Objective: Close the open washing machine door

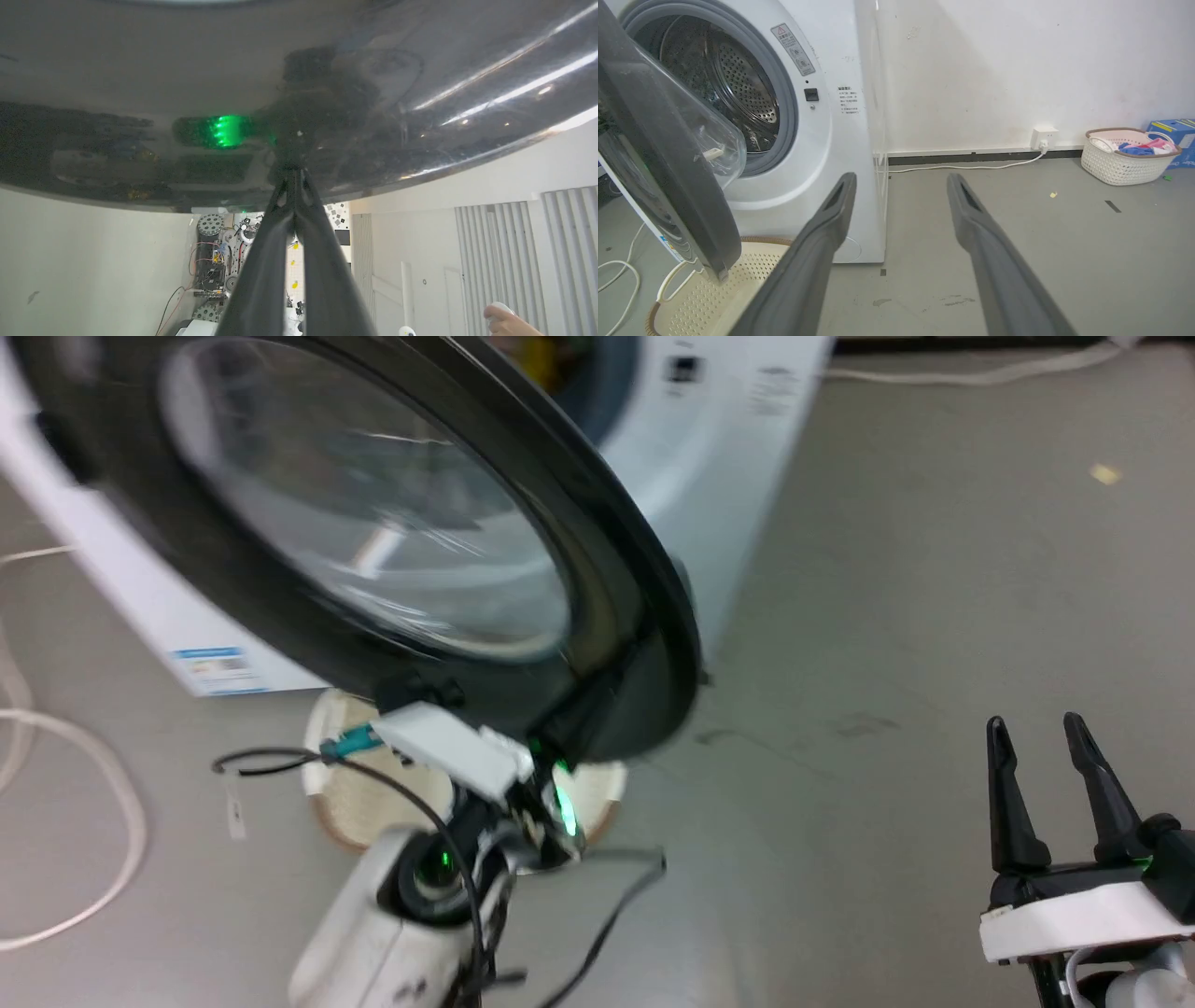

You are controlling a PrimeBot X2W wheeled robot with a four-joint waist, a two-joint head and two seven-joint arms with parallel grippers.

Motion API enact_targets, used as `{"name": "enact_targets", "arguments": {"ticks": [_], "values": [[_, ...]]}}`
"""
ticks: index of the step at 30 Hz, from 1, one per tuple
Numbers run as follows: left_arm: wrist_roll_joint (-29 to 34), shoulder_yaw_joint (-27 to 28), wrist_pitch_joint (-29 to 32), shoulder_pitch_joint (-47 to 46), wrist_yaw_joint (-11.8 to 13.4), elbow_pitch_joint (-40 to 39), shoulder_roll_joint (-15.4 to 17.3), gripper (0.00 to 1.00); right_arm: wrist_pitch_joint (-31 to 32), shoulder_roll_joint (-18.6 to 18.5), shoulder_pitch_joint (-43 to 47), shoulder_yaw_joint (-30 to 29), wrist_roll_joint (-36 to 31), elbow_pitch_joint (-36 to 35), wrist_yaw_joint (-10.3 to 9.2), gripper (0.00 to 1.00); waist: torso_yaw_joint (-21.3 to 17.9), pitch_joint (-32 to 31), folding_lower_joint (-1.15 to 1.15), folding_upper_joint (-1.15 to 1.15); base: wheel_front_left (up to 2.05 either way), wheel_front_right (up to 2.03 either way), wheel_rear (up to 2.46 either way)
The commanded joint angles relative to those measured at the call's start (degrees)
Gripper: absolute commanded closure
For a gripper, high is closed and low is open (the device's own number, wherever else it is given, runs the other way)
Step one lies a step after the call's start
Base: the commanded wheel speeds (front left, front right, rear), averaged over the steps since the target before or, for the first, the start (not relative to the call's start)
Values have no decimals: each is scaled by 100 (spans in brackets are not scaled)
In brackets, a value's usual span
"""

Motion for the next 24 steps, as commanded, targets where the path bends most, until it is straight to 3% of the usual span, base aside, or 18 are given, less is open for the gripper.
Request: {"name": "enact_targets", "arguments": {"ticks": [1, 6, 11, 17, 24], "values": [[-97, 10, -203, -208, -51, 135, 8, 100, -24, -1, -84, -4, 60, 32, 5, 0, -626, 372, -1, -1, 0, 0, 0], [-441, 7, -856, -851, -129, 716, 7, 100, -24, -1, -84, -1, 210, 85, 5, 0, -933, 463, -1, -1, 0, 0, 0], [-617, -126, -1179, -1256, -175, 1159, 7, 100, -24, -1, -66, 30, 271, 97, 5, 0, -947, 463, -1, -1, 0, 0, 0], [-719, -91, -1308, -1263, -188, 1148, 7, 100, -24, -1, -49, 7, 259, 41, 5, 0, -633, 298, -1, -1, 0, 0, 0], [-477, 412, -1381, -351, -190, 219, 38, 100, -24, -1, 125, -17, 104, -91, 5, 0, -1, -215, -1, -1, 0, 0, 0]]}}
